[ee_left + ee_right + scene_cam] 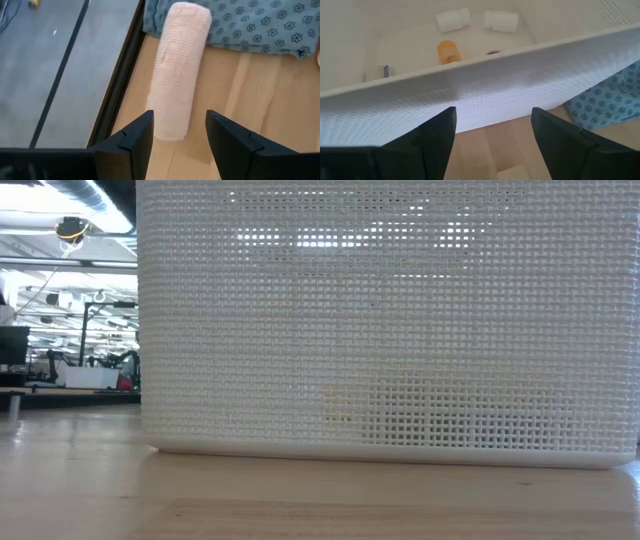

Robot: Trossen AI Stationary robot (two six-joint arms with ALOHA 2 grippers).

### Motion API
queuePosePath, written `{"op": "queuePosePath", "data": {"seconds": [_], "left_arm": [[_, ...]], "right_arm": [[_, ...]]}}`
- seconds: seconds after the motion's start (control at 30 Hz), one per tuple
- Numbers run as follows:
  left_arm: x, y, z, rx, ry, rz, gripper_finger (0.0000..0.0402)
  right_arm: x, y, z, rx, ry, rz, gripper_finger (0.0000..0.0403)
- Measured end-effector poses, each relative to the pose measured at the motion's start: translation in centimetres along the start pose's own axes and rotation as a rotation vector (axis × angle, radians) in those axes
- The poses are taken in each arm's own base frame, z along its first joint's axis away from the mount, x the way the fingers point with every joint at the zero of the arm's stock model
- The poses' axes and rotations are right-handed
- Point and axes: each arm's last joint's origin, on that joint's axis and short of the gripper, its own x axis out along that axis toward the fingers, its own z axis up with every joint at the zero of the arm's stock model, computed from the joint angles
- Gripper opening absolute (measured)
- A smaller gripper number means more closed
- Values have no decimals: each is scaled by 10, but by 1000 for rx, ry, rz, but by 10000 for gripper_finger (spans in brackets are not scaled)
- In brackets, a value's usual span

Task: Pick & place medical supplies in basket/bin
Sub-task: Put the white bandage into the white bin

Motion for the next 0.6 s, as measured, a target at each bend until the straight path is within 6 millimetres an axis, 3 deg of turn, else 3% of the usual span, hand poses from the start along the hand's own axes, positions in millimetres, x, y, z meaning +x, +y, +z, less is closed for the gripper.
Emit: {"op": "queuePosePath", "data": {"seconds": [0.23,0.6], "left_arm": [[18,-2,-17,95,-109,1,173],[54,-4,-26,64,-65,-8,173]], "right_arm": [[2,-3,2,23,-3,-17,259],[4,-9,5,53,-6,-49,259]]}}
